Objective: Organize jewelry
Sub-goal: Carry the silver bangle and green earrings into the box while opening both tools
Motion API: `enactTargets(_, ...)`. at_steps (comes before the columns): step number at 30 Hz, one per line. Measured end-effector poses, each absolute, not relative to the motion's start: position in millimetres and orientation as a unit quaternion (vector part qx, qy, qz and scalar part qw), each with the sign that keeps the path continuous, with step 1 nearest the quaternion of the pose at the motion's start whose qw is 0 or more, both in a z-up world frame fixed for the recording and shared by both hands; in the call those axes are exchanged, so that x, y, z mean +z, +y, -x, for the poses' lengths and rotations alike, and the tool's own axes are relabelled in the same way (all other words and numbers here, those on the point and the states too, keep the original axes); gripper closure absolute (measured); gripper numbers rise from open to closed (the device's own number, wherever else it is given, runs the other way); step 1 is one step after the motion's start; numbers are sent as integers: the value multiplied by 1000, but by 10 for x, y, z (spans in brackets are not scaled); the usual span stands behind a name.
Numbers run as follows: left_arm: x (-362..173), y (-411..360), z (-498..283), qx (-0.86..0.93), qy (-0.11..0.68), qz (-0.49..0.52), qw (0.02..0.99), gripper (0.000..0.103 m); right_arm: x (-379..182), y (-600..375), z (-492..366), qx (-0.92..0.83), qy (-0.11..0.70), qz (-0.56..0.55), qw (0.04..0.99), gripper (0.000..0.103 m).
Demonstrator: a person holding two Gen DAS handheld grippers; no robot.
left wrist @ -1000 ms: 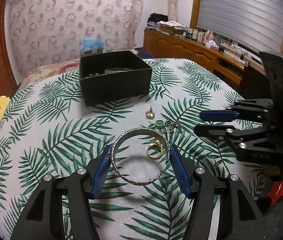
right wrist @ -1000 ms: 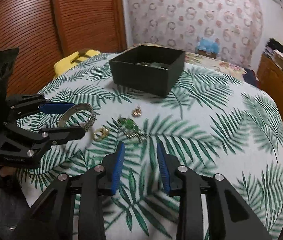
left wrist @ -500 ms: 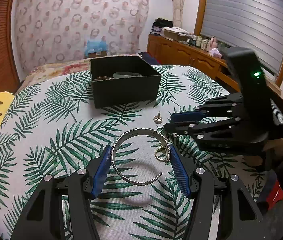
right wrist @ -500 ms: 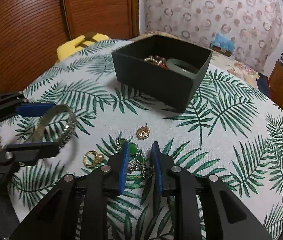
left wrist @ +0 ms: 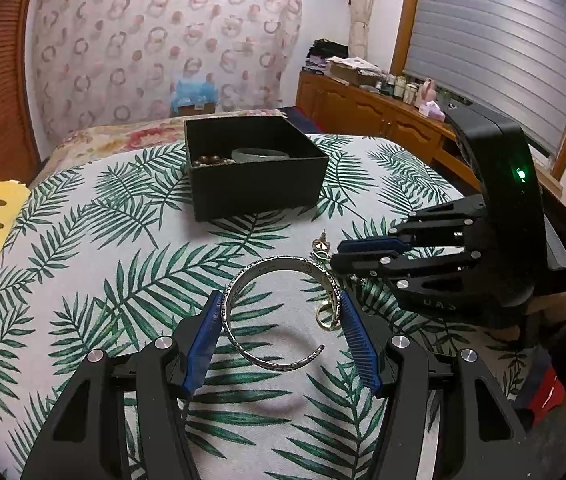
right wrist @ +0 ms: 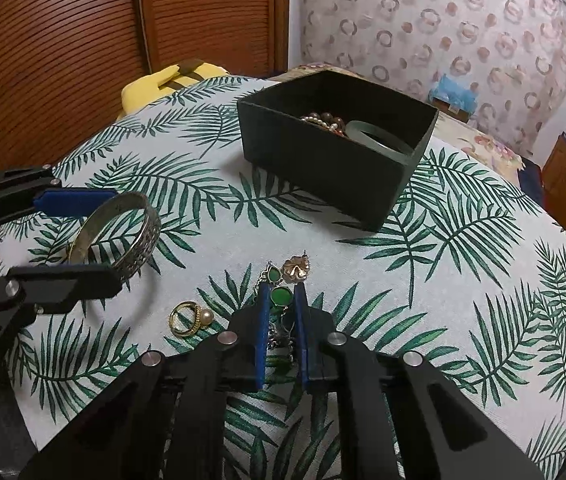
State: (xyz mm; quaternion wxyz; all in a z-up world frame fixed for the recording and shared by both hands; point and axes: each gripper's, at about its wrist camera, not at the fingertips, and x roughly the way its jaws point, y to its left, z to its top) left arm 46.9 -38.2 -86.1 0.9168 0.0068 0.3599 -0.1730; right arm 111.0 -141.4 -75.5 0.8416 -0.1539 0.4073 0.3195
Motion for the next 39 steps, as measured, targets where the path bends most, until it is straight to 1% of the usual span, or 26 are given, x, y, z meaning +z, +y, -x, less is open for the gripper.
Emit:
enactTargets(11,-723,-338,-621,-169,347,-6,922,47,-292,-1503,-1101,321,350,135,870,90)
enactTargets(24,-508,-227,-808,-154,327,-9,932,47,262,-1542,-1444,309,306,122,892,90)
enactTargets(33,-343,-278,-955,-149,315,-25,937,47,419,-1459,-1729,300,287,117,902,90)
enactTargets(39,-257,-361,-1082,-151,307,-38,939,47,304,-1432,-1918,293,302,110,900,90)
